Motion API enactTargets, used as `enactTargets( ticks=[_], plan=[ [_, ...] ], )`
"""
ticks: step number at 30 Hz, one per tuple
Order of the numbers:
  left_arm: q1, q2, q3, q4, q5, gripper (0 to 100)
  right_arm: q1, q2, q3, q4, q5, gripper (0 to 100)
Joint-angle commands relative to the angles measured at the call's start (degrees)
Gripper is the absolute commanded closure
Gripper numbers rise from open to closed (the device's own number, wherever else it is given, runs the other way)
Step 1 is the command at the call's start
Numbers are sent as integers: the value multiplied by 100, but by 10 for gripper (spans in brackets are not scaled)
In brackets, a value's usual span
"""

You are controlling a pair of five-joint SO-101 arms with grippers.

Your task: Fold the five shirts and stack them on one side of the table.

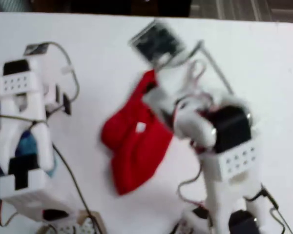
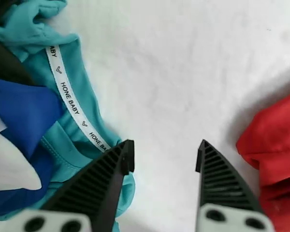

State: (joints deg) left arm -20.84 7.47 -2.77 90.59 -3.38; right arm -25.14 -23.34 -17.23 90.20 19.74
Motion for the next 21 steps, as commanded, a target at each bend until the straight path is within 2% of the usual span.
enactTargets(
  ticks=[1,6,10,17,21],
  plan=[
    [422,-255,-207,202,9,775,593,295,598,-664,0,763],
    [1407,-255,-215,510,-9,775,1130,1130,1609,-1587,0,763],
    [2145,-264,-224,730,-141,775,1420,1552,1635,-1727,26,764],
    [3103,-264,-119,993,-1732,774,1833,1569,1644,-1710,53,765],
    [3358,-255,154,738,-2119,774,2097,1569,1635,-1552,53,765]
  ],
)
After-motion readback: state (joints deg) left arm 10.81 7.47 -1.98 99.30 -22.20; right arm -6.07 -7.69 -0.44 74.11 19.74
